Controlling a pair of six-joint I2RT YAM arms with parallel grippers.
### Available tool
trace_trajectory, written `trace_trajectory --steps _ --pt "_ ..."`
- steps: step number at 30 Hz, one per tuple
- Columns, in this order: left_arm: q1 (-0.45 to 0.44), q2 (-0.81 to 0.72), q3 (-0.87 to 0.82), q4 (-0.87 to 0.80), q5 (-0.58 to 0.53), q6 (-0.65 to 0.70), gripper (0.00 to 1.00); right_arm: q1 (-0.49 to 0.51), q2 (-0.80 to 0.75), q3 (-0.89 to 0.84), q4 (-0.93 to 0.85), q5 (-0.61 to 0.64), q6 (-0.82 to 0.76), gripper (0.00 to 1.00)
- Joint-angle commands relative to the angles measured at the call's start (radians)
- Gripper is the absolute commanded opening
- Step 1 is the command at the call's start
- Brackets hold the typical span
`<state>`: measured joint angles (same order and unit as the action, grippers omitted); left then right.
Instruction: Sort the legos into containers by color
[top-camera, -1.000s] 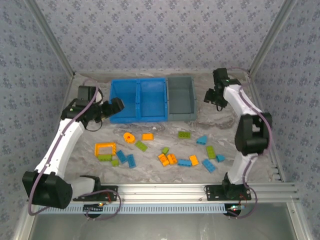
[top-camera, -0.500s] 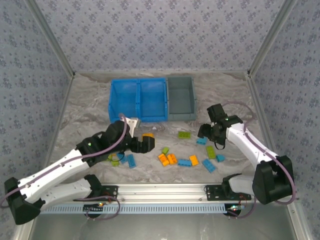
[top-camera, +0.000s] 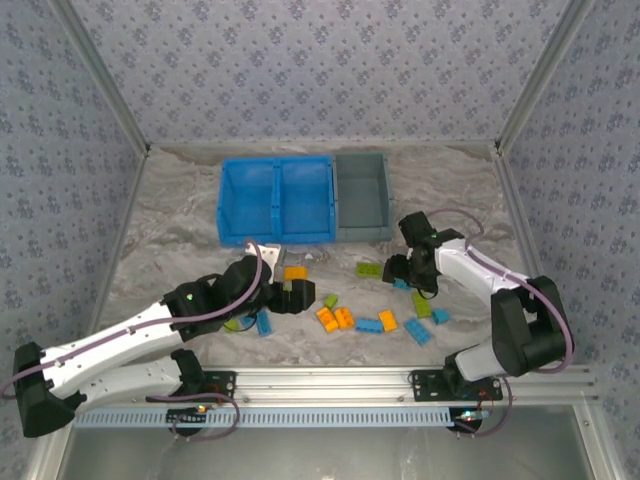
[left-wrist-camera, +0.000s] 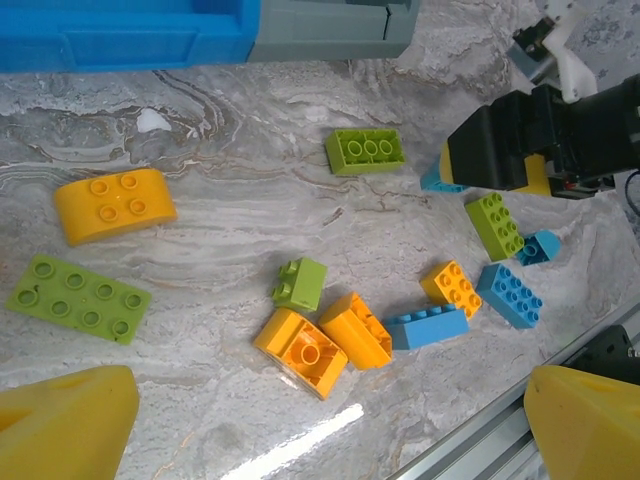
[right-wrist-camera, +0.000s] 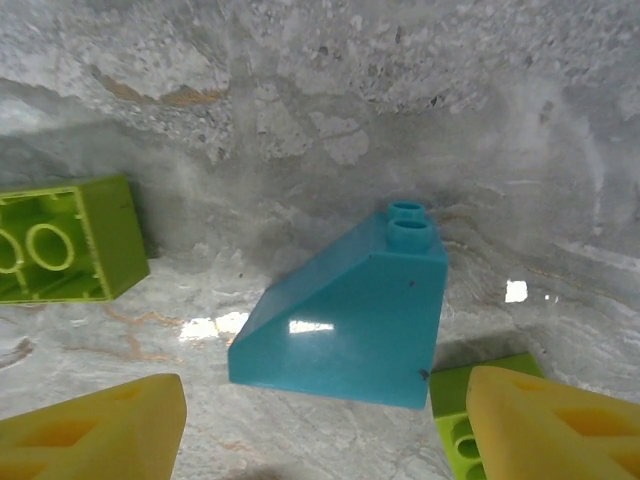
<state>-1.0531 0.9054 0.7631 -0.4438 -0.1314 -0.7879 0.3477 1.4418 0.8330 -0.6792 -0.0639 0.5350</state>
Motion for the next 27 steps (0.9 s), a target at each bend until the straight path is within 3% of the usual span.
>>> trace_trajectory --steps 1,6,16,23,27 --pt "-0.008 0.004 0.011 0.024 -0.021 -0.01 0.99 0.005 0.047 0.023 -0.017 0.021 -0.053 0.76" --pt "-0.01 0.005 0.005 0.029 -0.021 -0.014 0.99 0.005 0.12 0.048 -0.023 0.033 -0.067 0.72" --pt "-0.045 0.0 -0.008 0.069 -0.034 0.001 0.99 0.007 0.149 0.061 0.021 0.069 -0.084 0.54" --pt "-0.045 0.003 0.0 0.076 -0.056 -0.002 0.99 0.031 0.088 0.083 -0.021 0.129 -0.087 0.46" --pt "-0.05 -0.021 0.033 0.026 -0.142 -0.013 0.99 0.11 -0.005 0.188 -0.106 0.226 -0.077 0.46"
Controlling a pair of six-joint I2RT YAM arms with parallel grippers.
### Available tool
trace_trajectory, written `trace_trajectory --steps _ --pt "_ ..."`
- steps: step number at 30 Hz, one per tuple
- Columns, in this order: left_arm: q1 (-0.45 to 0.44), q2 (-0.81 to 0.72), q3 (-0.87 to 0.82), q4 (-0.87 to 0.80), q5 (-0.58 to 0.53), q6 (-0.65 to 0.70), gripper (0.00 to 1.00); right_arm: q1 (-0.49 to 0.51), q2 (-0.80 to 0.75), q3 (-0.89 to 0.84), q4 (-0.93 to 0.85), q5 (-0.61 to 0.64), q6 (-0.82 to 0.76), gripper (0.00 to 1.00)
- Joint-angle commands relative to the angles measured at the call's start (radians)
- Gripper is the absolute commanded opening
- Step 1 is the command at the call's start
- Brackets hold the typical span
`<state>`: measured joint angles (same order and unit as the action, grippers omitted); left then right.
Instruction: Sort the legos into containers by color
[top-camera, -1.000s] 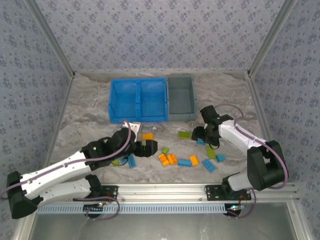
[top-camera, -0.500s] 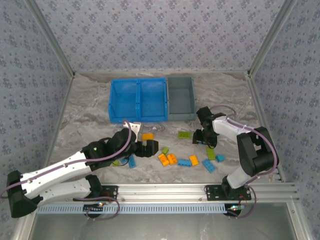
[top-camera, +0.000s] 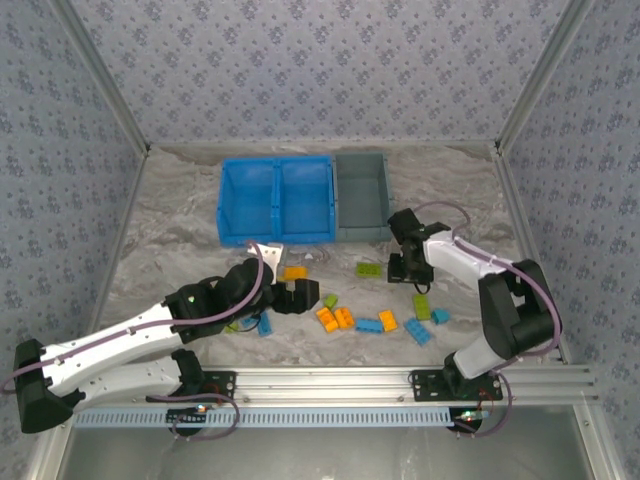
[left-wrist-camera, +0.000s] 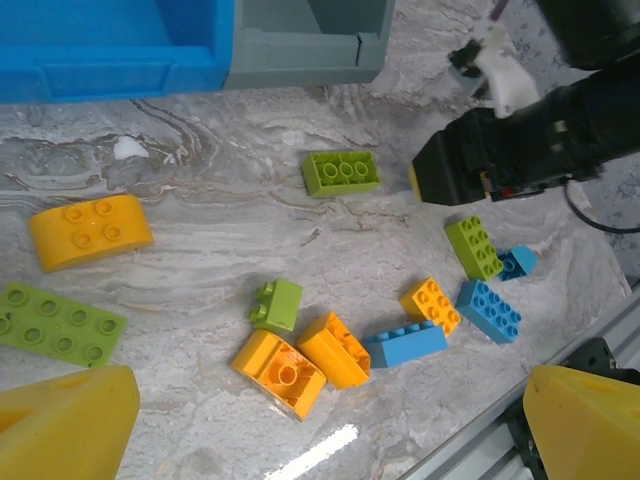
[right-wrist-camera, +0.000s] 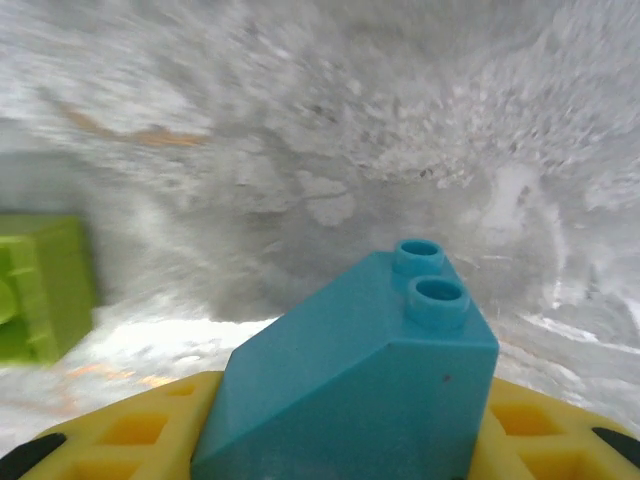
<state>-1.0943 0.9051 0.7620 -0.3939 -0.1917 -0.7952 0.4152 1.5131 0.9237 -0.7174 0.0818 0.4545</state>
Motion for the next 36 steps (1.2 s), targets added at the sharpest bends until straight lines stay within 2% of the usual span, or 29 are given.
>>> trace_trajectory --steps 1,5,12,19,22,26,33,36 --pt "-0.009 -0.027 0.049 -0.051 -0.117 -0.014 0.99 0.059 -0.082 0.136 -0.079 0.085 0.006 0.47" --pt "-0.009 -0.013 0.103 -0.057 -0.168 0.03 0.99 0.106 -0.009 0.308 -0.089 0.098 0.004 0.47" --pt "-0.009 0.113 0.244 -0.051 -0.168 0.097 0.99 0.101 0.286 0.575 -0.057 0.093 0.014 0.45" --pt "-0.009 0.14 0.289 -0.069 -0.175 0.107 0.99 0.092 0.518 0.773 -0.125 0.12 0.035 0.46" --pt "-0.009 0.132 0.299 -0.129 -0.212 0.082 0.99 0.091 0.532 0.781 -0.118 0.133 0.034 0.58" --pt "-0.009 0.114 0.289 -0.208 -0.256 0.033 0.98 0.089 0.52 0.791 -0.125 0.138 0.041 0.64" --pt "-0.001 0.104 0.296 -0.473 -0.36 -0.145 0.98 0.107 0.427 0.824 -0.155 0.175 0.037 0.65" --pt "0.054 0.092 0.29 -0.605 -0.358 -0.246 0.96 0.134 0.338 0.808 -0.151 0.219 0.034 0.63"
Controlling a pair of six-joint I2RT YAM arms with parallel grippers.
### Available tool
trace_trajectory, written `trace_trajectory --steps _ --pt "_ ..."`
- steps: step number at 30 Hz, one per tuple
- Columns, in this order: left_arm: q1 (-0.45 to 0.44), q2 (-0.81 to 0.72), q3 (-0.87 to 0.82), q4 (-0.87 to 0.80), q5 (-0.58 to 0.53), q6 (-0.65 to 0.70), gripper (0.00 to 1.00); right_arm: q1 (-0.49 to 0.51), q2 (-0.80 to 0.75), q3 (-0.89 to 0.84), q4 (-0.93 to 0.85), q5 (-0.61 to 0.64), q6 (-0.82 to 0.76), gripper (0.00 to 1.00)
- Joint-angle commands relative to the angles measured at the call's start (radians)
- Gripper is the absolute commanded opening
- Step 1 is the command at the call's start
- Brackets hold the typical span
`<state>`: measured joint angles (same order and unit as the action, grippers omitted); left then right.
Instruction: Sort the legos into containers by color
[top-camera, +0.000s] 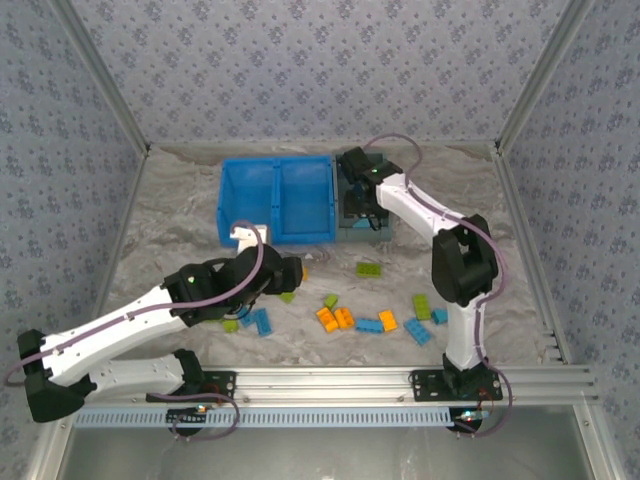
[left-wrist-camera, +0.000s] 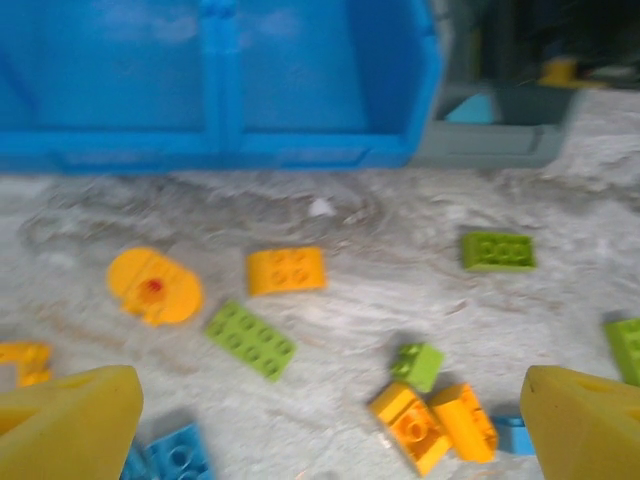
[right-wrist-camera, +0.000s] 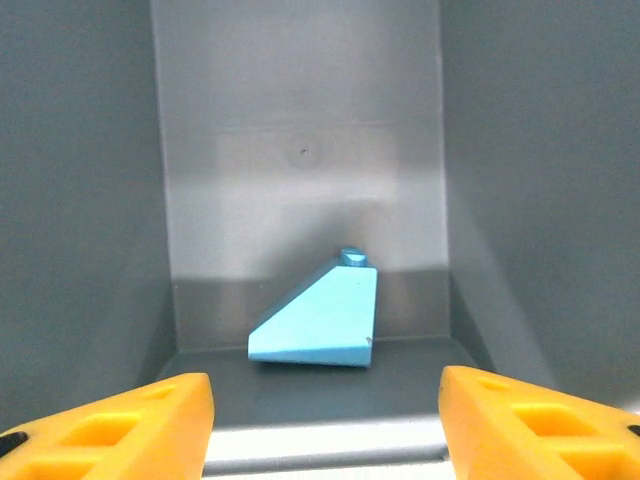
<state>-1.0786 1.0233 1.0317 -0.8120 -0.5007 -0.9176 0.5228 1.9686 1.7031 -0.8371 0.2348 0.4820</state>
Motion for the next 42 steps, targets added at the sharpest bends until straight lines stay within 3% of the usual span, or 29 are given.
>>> trace_trajectory --steps 1,4,6,11,18,24,27,32,35,42 --pt "0.083 -0.033 0.006 -0.229 -0.023 -0.163 0.95 0.044 -0.16 0.007 -0.017 0.083 0.006 0.63" --pt "0.293 -0.078 -0.094 -0.228 0.15 -0.169 0.91 0.122 -0.308 -0.136 0.102 0.078 -0.002 0.62" --pt "0.427 -0.109 -0.164 -0.159 0.286 -0.101 0.85 0.19 -0.411 -0.278 0.227 0.003 -0.017 0.62" --pt "0.597 -0.052 -0.224 -0.149 0.362 0.047 0.51 0.376 -0.553 -0.559 0.406 -0.04 0.052 0.61" --pt "0.624 0.071 -0.296 -0.057 0.369 0.145 0.46 0.52 -0.557 -0.664 0.445 -0.029 0.139 0.6" --pt "0.629 0.15 -0.343 0.057 0.38 0.195 0.44 0.555 -0.534 -0.666 0.464 -0.058 0.18 0.59" --pt "0.629 0.181 -0.346 0.081 0.359 0.228 0.42 0.561 -0.524 -0.669 0.506 -0.133 0.179 0.6" --pt "0.632 0.247 -0.352 0.109 0.33 0.269 0.3 0.612 -0.524 -0.715 0.665 -0.243 0.165 0.6" --pt "0.631 0.275 -0.352 0.116 0.308 0.277 0.29 0.629 -0.525 -0.755 0.768 -0.286 0.19 0.6" --pt "0.631 0.321 -0.345 0.128 0.289 0.295 0.21 0.636 -0.513 -0.769 0.814 -0.297 0.218 0.61"
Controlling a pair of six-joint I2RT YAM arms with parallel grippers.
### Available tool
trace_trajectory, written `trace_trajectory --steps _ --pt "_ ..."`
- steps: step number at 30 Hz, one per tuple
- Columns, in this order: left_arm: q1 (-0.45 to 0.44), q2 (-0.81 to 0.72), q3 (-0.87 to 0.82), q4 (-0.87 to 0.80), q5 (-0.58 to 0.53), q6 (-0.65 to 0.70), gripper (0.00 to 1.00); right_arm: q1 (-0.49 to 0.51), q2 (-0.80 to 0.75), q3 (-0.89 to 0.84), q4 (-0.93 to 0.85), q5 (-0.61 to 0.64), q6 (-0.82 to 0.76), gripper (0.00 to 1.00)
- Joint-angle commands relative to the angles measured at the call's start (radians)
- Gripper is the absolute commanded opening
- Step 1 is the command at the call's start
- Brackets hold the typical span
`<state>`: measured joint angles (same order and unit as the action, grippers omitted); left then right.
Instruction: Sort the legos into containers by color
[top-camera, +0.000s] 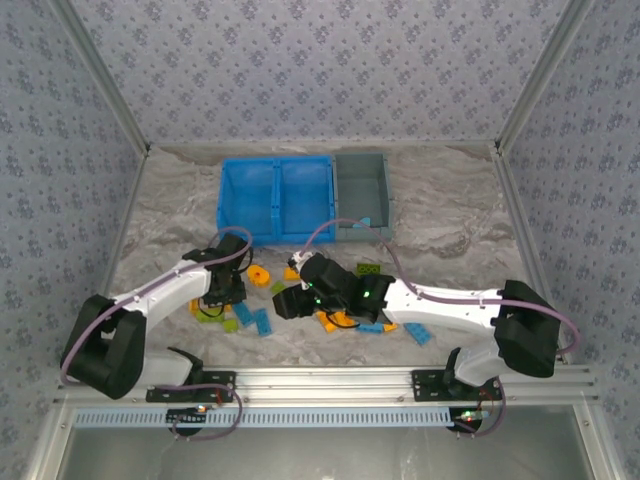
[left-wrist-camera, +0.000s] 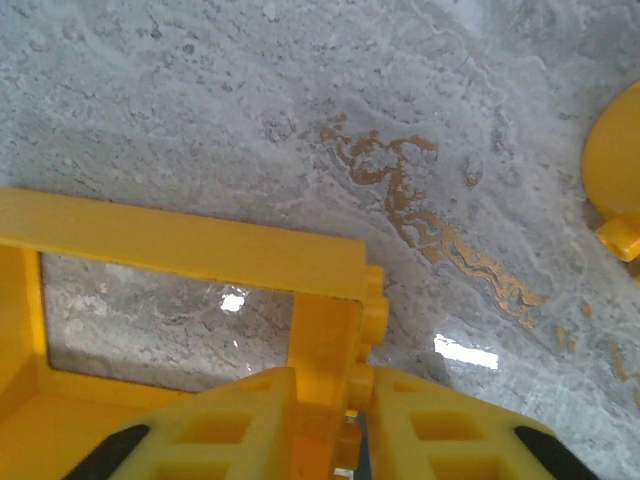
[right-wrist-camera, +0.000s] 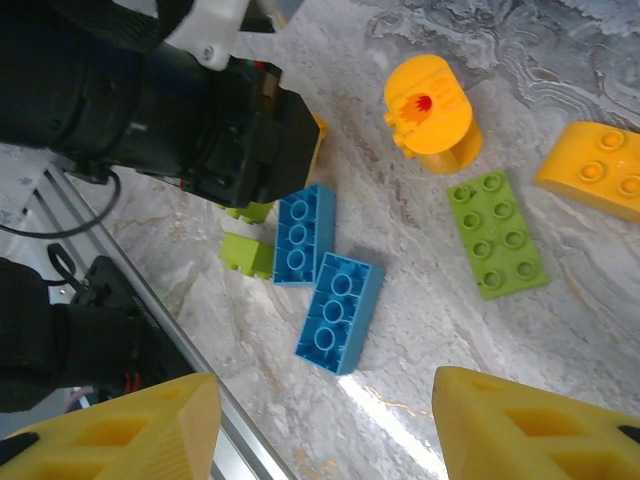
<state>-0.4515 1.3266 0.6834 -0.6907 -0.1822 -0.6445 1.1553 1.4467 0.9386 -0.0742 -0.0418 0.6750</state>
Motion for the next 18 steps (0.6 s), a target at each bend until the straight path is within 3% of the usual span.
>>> trace_trajectory --steps 1,3,7,13,18 --pt "0.004 0.027 0.006 0.028 -0.032 0.023 0.2 0.003 0.009 -0.001 0.045 -0.018 0.022 0.61" --pt "0.004 0.037 0.011 0.039 -0.032 0.026 0.16 0.002 0.009 0.005 0.032 -0.011 0.021 0.61" --pt "0.002 0.029 0.036 0.022 -0.059 0.044 0.0 0.002 0.005 0.002 0.025 -0.003 0.023 0.6" --pt "-0.021 -0.1 0.184 -0.117 -0.091 0.076 0.0 0.002 -0.042 0.016 -0.007 0.076 -0.009 0.58" --pt "-0.052 -0.121 0.424 -0.211 -0.048 0.077 0.0 0.021 -0.106 0.048 -0.026 0.297 -0.077 0.6"
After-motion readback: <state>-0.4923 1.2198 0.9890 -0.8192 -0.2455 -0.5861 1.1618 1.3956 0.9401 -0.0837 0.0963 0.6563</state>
